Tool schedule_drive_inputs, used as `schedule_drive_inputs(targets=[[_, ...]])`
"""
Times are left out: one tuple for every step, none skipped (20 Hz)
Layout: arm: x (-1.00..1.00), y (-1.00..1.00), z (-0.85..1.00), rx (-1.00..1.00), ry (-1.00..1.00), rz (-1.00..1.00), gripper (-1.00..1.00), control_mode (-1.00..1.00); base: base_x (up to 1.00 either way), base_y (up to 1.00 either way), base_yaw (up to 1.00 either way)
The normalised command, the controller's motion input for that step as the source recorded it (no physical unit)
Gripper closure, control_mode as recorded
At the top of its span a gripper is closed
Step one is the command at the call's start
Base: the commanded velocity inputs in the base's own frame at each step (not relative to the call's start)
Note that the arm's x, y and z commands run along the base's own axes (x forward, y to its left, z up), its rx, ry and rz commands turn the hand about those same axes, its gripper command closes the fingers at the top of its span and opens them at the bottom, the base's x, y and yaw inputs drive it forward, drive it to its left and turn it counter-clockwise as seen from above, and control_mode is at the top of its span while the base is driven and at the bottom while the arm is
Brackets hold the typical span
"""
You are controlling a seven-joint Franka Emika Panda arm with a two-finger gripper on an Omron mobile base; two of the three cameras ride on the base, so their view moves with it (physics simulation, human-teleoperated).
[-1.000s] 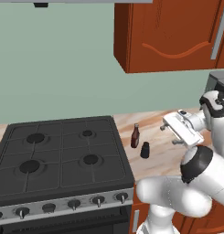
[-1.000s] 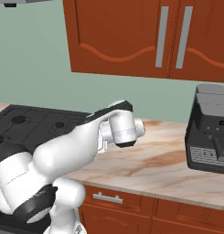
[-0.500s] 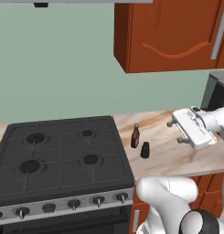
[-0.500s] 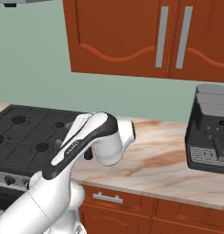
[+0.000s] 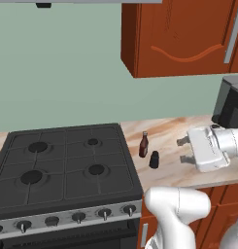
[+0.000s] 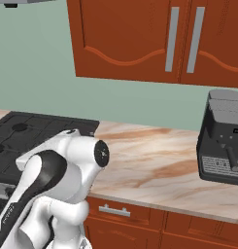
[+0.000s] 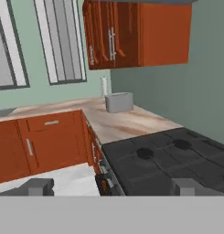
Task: Collect the turmeric, ketchup, and shaker from the cabinet and place them next to the stove.
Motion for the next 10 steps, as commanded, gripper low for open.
schedule_drive_inputs(targets=[[-0.58, 0.34, 0.01, -0.08, 0.18, -0.37, -1.0, -1.0, 0.0, 0.0, 0.0], [-0.56, 0.31, 0.0, -0.09, 0.18, -0.38, -1.0, -1.0, 0.0, 0.0, 0.0], [-0.56, 0.29, 0.0, -0.09, 0.18, -0.38, -1.0, -1.0, 0.0, 0.0, 0.0], [-0.55, 0.32, 0.0, -0.09, 0.18, -0.38, -1.0, -1.0, 0.0, 0.0, 0.0], [-0.47, 0.48, 0.0, -0.12, 0.12, -0.36, -1.0, -1.0, 0.0, 0.0, 0.0], [-0.46, 0.52, 0.0, -0.12, 0.11, -0.36, -1.0, -1.0, 0.0, 0.0, 0.0], [-0.45, 0.56, 0.0, -0.13, 0.08, -0.35, -1.0, -1.0, 0.0, 0.0, 0.0], [-0.48, 0.6, -0.07, -0.14, 0.08, -0.34, -1.0, -1.0, 0.0, 0.0, 0.0], [-0.48, 0.61, -0.16, -0.14, 0.08, -0.34, -1.0, -1.0, 0.0, 0.0, 0.0], [-0.48, 0.52, -0.23, -0.15, 0.07, -0.3, -1.0, -1.0, 0.0, 0.0, 0.0]])
